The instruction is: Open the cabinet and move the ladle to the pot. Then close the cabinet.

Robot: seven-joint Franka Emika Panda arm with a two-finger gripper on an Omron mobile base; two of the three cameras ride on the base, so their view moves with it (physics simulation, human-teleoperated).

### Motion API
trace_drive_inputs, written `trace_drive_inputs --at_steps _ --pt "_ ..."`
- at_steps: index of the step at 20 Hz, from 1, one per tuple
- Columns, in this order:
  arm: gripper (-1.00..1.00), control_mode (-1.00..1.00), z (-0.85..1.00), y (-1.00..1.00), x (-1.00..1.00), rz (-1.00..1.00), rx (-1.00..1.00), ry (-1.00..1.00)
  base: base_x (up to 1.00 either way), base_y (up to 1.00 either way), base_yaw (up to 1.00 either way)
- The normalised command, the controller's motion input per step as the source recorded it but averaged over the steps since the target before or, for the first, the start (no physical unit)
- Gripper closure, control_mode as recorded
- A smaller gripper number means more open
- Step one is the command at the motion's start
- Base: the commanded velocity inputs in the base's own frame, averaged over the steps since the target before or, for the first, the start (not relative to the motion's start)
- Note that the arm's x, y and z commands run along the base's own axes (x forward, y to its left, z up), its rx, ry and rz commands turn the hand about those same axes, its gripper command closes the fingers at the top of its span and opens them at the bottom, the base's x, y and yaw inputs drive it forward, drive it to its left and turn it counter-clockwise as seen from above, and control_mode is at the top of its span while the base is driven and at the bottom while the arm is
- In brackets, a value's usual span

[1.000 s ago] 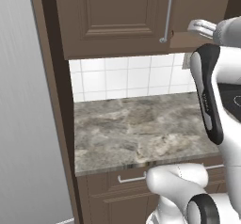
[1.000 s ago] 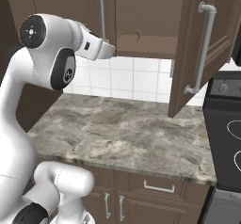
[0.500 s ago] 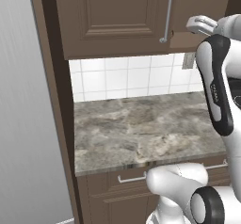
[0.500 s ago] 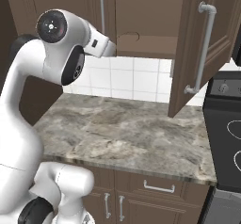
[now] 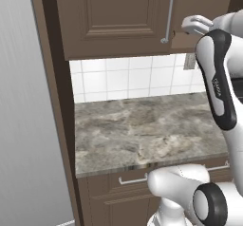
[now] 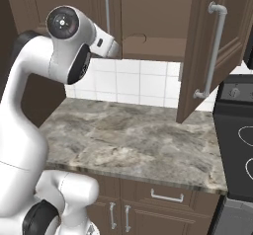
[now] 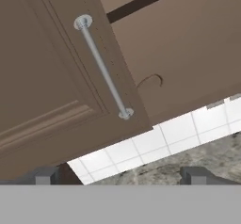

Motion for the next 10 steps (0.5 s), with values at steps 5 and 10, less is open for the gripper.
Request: trace_drive_inputs --at_steps 5,10 --pt "-1.00 -1.00 0.00 0.37 0.29 0.06 0.00 0.09 0.00 0.00 0.00" --pt "-1.00 -1.00 0.00 0.10 0.38 0.01 0.00 0.01 0.00 0.00 0.00"
